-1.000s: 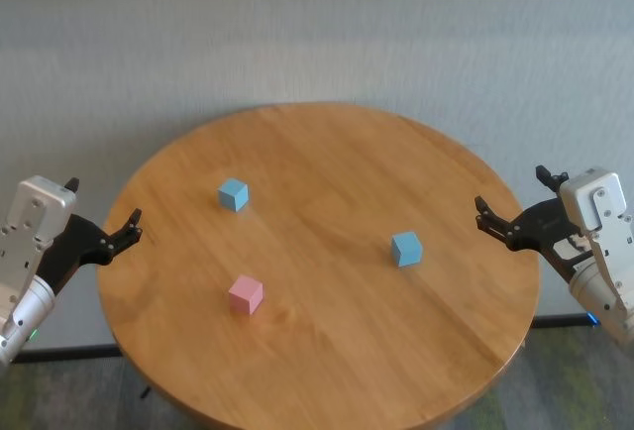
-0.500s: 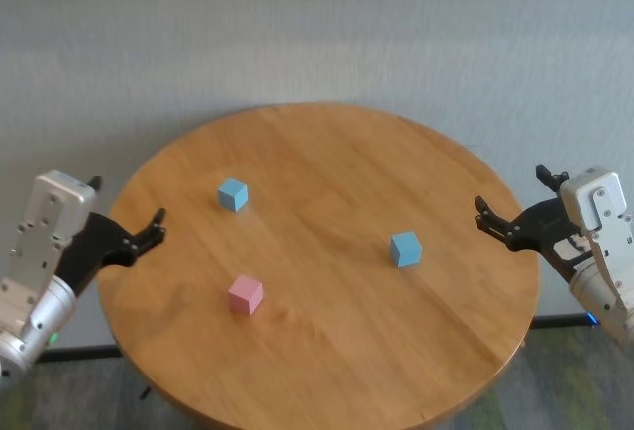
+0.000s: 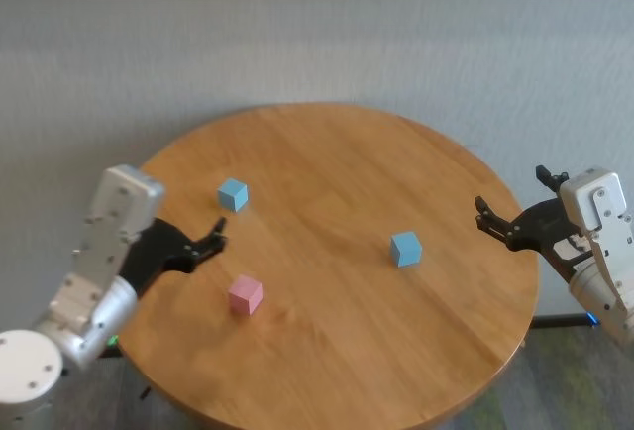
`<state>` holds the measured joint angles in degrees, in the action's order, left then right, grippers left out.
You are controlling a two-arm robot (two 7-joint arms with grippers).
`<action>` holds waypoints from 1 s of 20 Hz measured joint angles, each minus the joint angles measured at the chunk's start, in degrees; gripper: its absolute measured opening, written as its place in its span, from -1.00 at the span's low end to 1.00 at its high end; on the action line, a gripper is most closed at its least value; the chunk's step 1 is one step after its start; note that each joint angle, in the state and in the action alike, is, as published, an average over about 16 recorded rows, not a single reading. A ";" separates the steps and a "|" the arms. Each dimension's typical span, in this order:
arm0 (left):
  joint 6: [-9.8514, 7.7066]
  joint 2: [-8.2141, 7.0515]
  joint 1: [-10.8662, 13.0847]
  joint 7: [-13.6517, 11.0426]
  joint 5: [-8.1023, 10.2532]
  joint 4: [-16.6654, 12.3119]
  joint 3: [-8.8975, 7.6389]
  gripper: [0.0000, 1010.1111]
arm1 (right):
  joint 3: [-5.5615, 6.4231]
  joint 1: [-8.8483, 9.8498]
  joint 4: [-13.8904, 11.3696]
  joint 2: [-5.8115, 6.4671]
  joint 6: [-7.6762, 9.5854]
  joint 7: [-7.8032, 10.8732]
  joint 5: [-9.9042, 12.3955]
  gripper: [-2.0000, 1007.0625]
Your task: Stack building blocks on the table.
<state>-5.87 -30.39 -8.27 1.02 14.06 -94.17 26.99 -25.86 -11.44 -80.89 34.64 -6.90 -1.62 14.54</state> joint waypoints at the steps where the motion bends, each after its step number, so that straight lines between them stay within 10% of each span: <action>1: -0.81 0.47 -0.23 -0.18 -0.15 -0.14 0.32 0.98 | 0.00 0.00 0.00 0.00 0.00 0.00 0.00 0.99; 20: -9.05 7.17 -1.97 -3.38 -1.86 0.46 3.77 0.98 | 0.00 0.00 0.00 0.00 0.00 0.00 0.00 0.99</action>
<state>-14.91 -23.21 -10.24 -2.36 12.21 -93.70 30.76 -25.86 -11.44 -80.89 34.64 -6.90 -1.62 14.54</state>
